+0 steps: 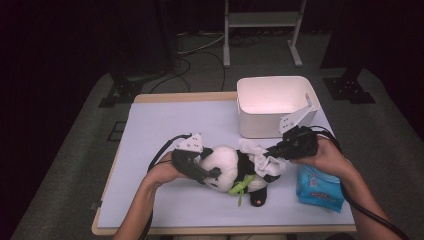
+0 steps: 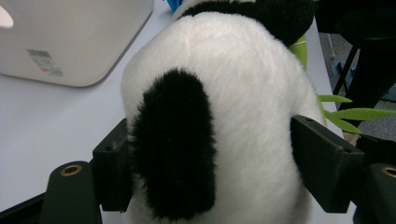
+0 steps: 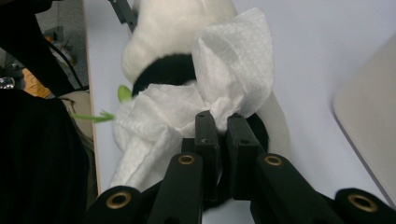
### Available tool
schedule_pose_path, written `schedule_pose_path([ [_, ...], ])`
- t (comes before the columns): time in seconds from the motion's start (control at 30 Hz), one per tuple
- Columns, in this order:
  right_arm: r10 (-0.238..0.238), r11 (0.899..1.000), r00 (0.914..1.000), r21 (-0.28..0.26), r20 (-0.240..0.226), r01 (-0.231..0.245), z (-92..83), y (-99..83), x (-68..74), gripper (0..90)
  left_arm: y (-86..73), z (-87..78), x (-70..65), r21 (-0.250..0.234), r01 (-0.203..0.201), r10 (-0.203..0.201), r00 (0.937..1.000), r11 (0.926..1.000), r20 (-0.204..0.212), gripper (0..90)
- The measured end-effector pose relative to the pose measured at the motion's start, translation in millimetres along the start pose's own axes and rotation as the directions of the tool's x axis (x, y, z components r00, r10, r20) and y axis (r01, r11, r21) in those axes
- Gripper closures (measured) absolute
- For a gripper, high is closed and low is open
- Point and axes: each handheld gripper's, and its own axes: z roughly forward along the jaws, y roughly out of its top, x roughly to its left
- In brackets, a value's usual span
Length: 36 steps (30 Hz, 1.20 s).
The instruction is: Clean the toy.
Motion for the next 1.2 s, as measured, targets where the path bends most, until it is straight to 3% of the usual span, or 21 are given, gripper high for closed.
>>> schedule_pose_path([
  [0.13,-0.023,1.000,0.9997,0.015,-0.009,0.023,8.9,9.0,3.6,84.2,-0.6,-0.2,-0.3,0.006,0.013,-0.013,0.9999,0.9999,0.002,23.2],
  [0.33,-0.032,0.999,0.9995,0.019,-0.001,0.032,12.4,3.5,6.6,84.4,-2.9,-1.2,1.2,0.021,0.052,-0.053,0.9984,0.9984,0.022,20.3],
  [0.5,-0.032,0.999,0.9994,0.010,0.008,0.032,13.3,-2.3,12.4,84.7,0.6,-2.2,2.3,0.079,0.079,-0.083,0.9959,0.9937,0.036,17.1],
  [0.73,-0.042,0.999,0.9991,-0.010,0.003,0.042,14.3,-8.3,15.9,85.0,6.7,-3.0,5.4,0.135,0.110,-0.119,0.9907,0.9847,0.065,11.6],
  [0.83,-0.035,0.999,0.9993,-0.012,-0.014,0.035,14.5,-11.4,16.5,85.2,10.2,-8.9,9.7,0.121,0.137,-0.149,0.9847,0.9831,0.091,8.2],
  [0.9,-0.044,0.999,0.9990,-0.013,-0.007,0.044,13.1,-13.7,16.8,85.2,10.9,-12.0,11.0,0.136,0.125,-0.136,0.9876,0.9829,0.078,9.2],
  [1.03,-0.035,0.999,0.9994,-0.019,-0.007,0.035,11.6,-17.2,17.7,85.2,12.8,-10.4,8.1,0.166,0.088,-0.104,0.9903,0.9821,0.092,8.7],
  [1.13,-0.039,0.999,0.9992,-0.019,-0.008,0.039,12.0,-17.1,20.2,85.1,14.2,-5.8,7.5,0.184,0.097,-0.113,0.9903,0.9782,0.080,8.3],
  [1.2,-0.041,0.999,0.9991,-0.013,-0.011,0.041,12.2,-15.4,21.2,85.1,14.9,-3.2,5.7,0.195,0.104,-0.122,0.9888,0.9752,0.085,13.9],
])
